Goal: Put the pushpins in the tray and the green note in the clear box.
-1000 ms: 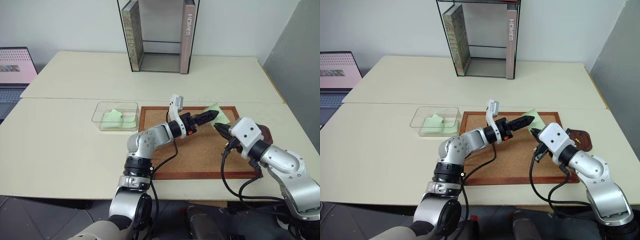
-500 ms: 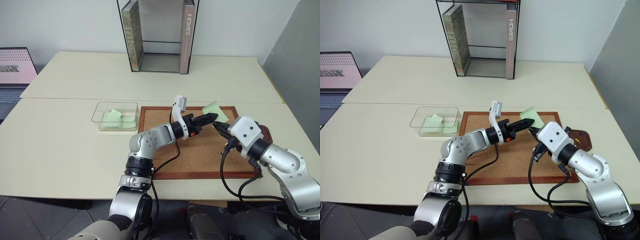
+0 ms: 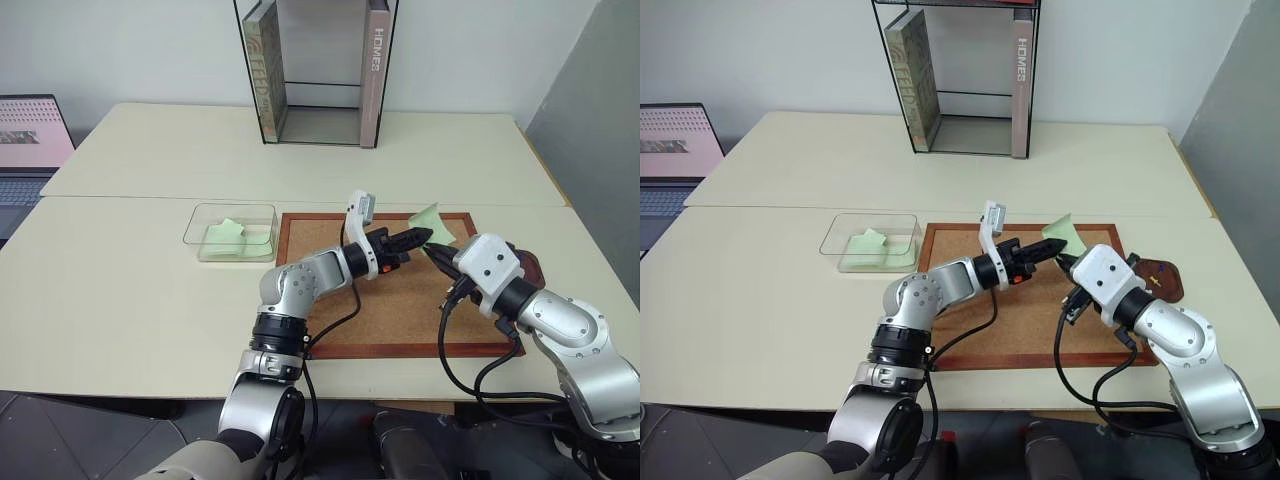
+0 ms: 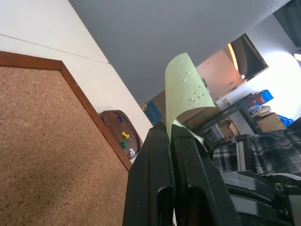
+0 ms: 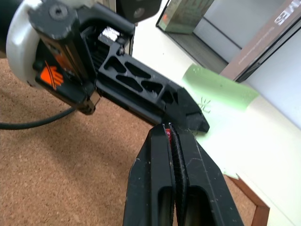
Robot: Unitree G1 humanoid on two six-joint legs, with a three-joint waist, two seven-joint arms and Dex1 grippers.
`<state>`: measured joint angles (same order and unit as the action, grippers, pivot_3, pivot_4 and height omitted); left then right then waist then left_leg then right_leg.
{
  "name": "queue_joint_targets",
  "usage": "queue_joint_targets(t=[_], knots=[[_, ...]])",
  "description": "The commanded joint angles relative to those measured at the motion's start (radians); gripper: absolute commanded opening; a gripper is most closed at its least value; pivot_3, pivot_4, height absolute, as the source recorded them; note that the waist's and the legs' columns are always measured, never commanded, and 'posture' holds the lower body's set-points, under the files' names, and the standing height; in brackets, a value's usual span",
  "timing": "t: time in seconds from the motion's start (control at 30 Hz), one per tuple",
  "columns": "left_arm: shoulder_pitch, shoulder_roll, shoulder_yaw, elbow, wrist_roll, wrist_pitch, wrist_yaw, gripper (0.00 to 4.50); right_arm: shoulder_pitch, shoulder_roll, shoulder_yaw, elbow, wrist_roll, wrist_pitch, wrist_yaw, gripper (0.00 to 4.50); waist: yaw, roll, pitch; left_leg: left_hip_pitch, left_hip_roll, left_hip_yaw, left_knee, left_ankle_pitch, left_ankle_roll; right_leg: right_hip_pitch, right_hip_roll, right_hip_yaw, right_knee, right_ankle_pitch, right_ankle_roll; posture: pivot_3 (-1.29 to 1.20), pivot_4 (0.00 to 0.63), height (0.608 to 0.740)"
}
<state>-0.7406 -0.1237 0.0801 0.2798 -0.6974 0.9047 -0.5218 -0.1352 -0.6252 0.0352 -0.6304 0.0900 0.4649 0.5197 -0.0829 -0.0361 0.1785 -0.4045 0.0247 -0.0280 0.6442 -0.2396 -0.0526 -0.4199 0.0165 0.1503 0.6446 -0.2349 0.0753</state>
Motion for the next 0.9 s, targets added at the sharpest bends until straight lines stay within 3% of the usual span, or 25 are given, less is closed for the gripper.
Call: queue_joint_targets(t=[0.03, 0.27, 0.47, 0.63, 0.9], knots=[[-0.025, -0.015, -0.014, -0.005, 0.014, -0.042, -0.006, 0.04, 0.002, 0.008, -0.032, -0.068, -0.003, -0.041, -0.01, 0.0, 0.0, 0.0, 0.0, 0.0, 0.0, 0.0, 0.0, 0.0, 0.0, 0.0, 0.0, 0.0, 0.0, 0.0, 0.0, 0.0, 0.15, 0.74], [-0.034, -0.009, -0.017, 0.04, 0.05, -0.091, -0.001, 0.04, 0.033, 0.023, -0.072, -0.141, 0.024, -0.013, -0.017, 0.0, 0.001, 0.0, 0.0, 0.0, 0.0, 0.0, 0.0, 0.0, 0.0, 0.0, 0.0, 0.0, 0.0, 0.0, 0.0, 0.0, 0.15, 0.74], [-0.027, 0.016, -0.049, 0.014, 0.081, -0.129, -0.035, 0.04, 0.056, 0.02, -0.21, -0.137, 0.042, 0.085, -0.052, 0.0, 0.003, 0.0, 0.0, 0.0, 0.0, 0.0, 0.0, 0.0, 0.0, 0.0, 0.0, 0.0, 0.0, 0.0, 0.0, 0.0, 0.15, 0.74], [0.009, 0.092, -0.155, -0.117, 0.161, -0.214, -0.113, 0.04, 0.091, 0.024, -0.346, -0.04, 0.087, 0.251, -0.072, 0.0, 0.003, 0.0, 0.0, 0.0, 0.0, 0.0, 0.0, 0.0, 0.0, 0.0, 0.0, 0.0, 0.001, 0.0, 0.0, 0.0, 0.15, 0.74], [0.051, 0.177, -0.239, -0.224, 0.247, -0.313, -0.16, 0.04, 0.035, 0.0, -0.395, 0.216, 0.118, 0.355, -0.066, 0.0, 0.001, 0.001, 0.0, 0.002, 0.0, 0.002, 0.0, 0.0, 0.0, 0.001, 0.0, 0.002, 0.001, 0.0, 0.0, 0.0, 0.15, 0.74]])
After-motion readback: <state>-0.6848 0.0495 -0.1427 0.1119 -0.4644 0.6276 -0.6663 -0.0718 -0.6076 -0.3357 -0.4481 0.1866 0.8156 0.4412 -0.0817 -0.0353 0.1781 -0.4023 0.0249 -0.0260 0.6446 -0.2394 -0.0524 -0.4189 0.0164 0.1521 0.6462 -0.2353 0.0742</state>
